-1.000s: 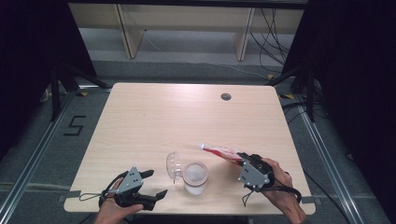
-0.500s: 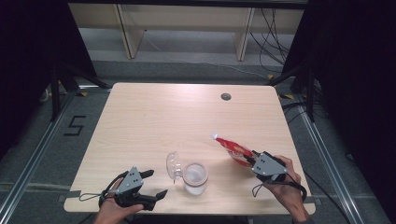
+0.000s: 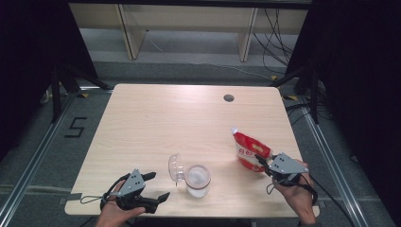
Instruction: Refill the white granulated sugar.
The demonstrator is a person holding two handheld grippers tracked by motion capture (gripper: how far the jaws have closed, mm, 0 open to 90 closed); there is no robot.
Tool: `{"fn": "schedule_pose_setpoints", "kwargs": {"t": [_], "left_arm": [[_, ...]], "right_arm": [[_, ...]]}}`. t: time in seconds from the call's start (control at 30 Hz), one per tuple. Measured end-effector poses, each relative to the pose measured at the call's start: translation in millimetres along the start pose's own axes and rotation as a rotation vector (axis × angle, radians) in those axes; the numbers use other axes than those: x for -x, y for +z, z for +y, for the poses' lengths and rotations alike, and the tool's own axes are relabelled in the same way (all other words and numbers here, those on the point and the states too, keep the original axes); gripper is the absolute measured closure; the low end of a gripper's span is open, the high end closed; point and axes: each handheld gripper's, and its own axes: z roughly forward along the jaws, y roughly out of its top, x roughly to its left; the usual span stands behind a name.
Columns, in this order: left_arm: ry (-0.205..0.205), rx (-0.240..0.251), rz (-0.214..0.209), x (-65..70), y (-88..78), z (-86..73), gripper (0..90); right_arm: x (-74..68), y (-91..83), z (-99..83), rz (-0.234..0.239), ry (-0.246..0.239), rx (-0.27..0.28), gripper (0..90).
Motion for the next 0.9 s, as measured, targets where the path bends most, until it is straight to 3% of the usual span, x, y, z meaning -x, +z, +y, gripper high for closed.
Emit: {"fn": "schedule_pose_setpoints", "kwargs": {"t": [0.17, 0.23, 0.27, 0.3, 0.53, 0.77, 0.87, 0.9], "left_arm": [[0.0, -0.003, 0.001, 0.3, 0.2, 0.1, 15.9], [0.031, -0.004, -0.003, -1.4, 0.1, 0.8, 16.0], [0.03, -0.005, -0.003, -1.4, 0.0, 0.7, 15.9], [0.001, -0.003, 0.001, 0.2, 0.3, 0.1, 15.9], [0.008, -0.001, -0.009, -0.5, 1.4, -0.1, 15.9], [0.008, -0.005, 0.0, -0.2, 0.4, 0.4, 15.9], [0.003, -0.004, 0.0, 0.1, 0.4, 0.2, 15.9], [0.01, -0.004, -0.001, -0.3, 0.3, 0.3, 15.9]], "right_arm": [[3.4, -1.7, -6.3, -0.01, 0.037, 0.014, 77.8], [4.2, -2.5, -8.3, -0.008, 0.064, 0.016, 77.0], [5.9, -3.1, -9.4, -0.004, 0.055, 0.011, 76.4], [5.7, -4.1, -10.6, -0.009, 0.068, 0.005, 75.8], [6.4, -5.8, -13.7, -0.028, 0.083, 0.025, 72.0], [7.4, -8.9, -12.6, -0.028, 0.137, 0.053, 57.9], [6.2, -12.2, -13.0, -0.032, 0.2, 0.063, 49.2], [6.7, -13.7, -13.3, -0.037, 0.2, 0.064, 47.0]]}}
